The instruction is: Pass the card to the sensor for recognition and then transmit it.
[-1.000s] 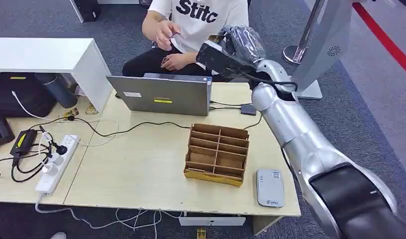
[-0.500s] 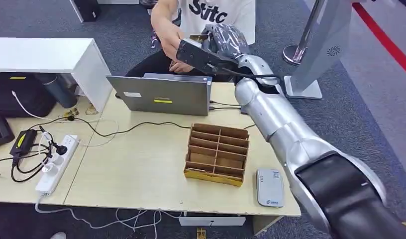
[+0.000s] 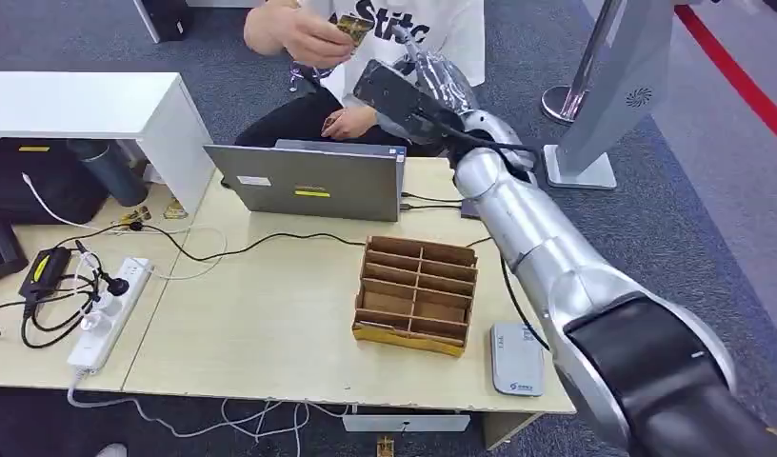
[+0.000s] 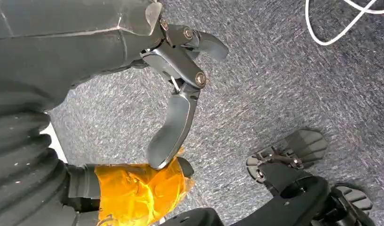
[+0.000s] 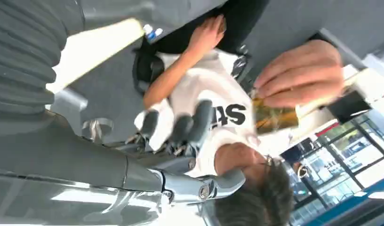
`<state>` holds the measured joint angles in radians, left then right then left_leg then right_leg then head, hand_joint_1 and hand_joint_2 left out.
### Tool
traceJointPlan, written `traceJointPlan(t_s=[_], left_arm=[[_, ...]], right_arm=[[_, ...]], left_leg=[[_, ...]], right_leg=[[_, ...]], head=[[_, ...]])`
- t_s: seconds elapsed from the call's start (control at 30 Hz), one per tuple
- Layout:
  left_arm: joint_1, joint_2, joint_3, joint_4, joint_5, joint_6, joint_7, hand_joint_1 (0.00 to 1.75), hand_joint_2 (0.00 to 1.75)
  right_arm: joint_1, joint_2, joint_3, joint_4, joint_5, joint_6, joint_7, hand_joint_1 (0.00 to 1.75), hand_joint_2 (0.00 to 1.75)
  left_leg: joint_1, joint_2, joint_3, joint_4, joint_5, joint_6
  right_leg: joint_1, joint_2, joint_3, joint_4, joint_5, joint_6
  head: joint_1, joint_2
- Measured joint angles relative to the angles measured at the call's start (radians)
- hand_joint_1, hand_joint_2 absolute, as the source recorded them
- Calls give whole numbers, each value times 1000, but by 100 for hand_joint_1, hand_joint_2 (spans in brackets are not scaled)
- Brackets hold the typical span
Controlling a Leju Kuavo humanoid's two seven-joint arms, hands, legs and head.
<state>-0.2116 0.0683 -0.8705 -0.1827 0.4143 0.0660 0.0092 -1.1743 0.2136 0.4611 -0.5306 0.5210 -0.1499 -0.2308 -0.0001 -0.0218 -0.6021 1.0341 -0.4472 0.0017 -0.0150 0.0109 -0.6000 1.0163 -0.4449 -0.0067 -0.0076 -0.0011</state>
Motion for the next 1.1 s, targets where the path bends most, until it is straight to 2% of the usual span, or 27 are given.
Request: traceJointPlan(t_s=[0.23,0.37,0.5,0.6,0.7,0.83,0.93,1.1], left_arm=[[20,3,0,0,19,12,-13,0,175],[24,6,0,0,26,16,-19,0,175],[38,9,2,0,51,32,-40,0,175],[66,14,5,0,70,45,-56,0,175],[89,21,16,0,91,61,-74,0,175],[114,28,32,0,115,71,-100,0,175],[123,31,43,0,126,76,-110,0,175],[126,30,57,0,142,81,-118,0,175]], right_arm=[[14,-68,-117,1,-106,14,-58,0,175],[22,-96,-151,0,-134,16,-65,0,175],[74,-173,-245,-11,-326,91,-140,0,175],[161,-274,-369,-32,-482,169,-212,0,175],[288,-370,-485,-55,-571,199,-274,0,175],[489,-463,-666,-116,-681,249,-286,0,175],[613,-489,-783,-153,-748,303,-281,0,175],[770,-492,-958,-164,-870,406,-256,0,175]], left_leg=[[0,0,0,0,0,0],[0,1,0,0,0,0],[0,-6,0,1,0,0],[1,-11,-1,1,0,1],[1,-11,-1,1,-2,5],[0,-12,-2,1,-4,8],[0,-10,-2,1,-7,9],[0,-11,-2,0,-8,9]], right_leg=[[0,0,0,-1,1,1],[0,2,-1,-1,1,1],[0,-4,1,-2,0,2],[2,-11,3,-4,-1,3],[2,-11,6,-7,-1,4],[1,-12,6,-7,-3,6],[1,-11,6,-8,-3,7],[2,-12,5,-7,-5,7]], head=[[0,0],[0,0],[-1,0],[0,0],[0,0],[0,0],[0,0],[0,0]])
